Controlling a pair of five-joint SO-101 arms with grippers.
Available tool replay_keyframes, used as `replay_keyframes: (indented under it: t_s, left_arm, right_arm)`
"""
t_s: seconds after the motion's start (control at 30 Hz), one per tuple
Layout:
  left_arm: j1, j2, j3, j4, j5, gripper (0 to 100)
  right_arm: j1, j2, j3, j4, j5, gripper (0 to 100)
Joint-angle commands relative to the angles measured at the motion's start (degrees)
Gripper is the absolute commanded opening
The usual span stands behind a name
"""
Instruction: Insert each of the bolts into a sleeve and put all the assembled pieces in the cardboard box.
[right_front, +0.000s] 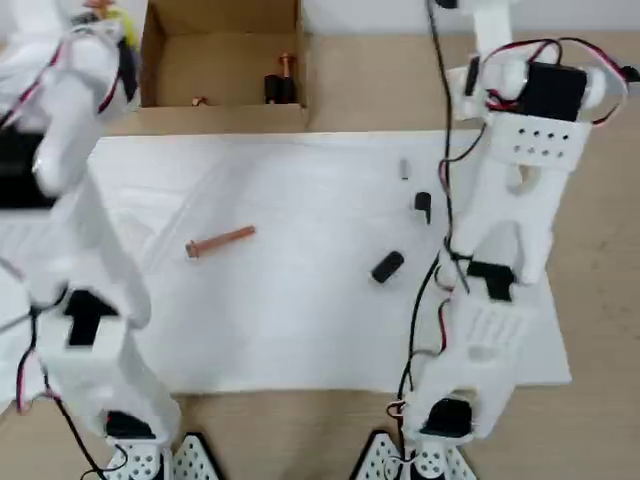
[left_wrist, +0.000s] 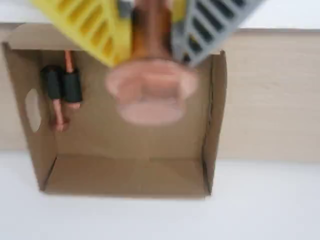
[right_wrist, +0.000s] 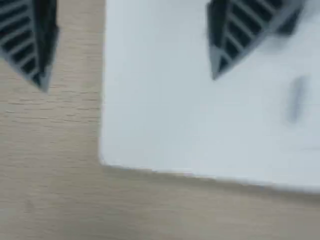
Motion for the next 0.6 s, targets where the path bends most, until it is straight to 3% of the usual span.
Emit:
replay_keyframes:
  t_s: [0.0, 0.27, 0.47, 0.57]
  left_arm:
    - [3.25, -13.85, 14.07, 0.44, -0.44, 0]
    - [5.98, -35.65, 46.07, 0.00, -0.88, 1]
    - [5.63, -48.13, 58.11, -2.02, -0.97, 1]
    - [5.63, -54.02, 68.22, -6.68, -0.70, 1]
  right_arm:
    - [-3.91, -16.75, 22.99, 0.79, -2.46, 24.6]
    - [-8.57, -35.30, 58.77, 0.70, -6.24, 24.6]
    - [-8.84, -41.89, 72.13, 0.70, -6.42, 24.6]
    - [-12.70, -43.30, 74.33, 0.44, -7.30, 24.6]
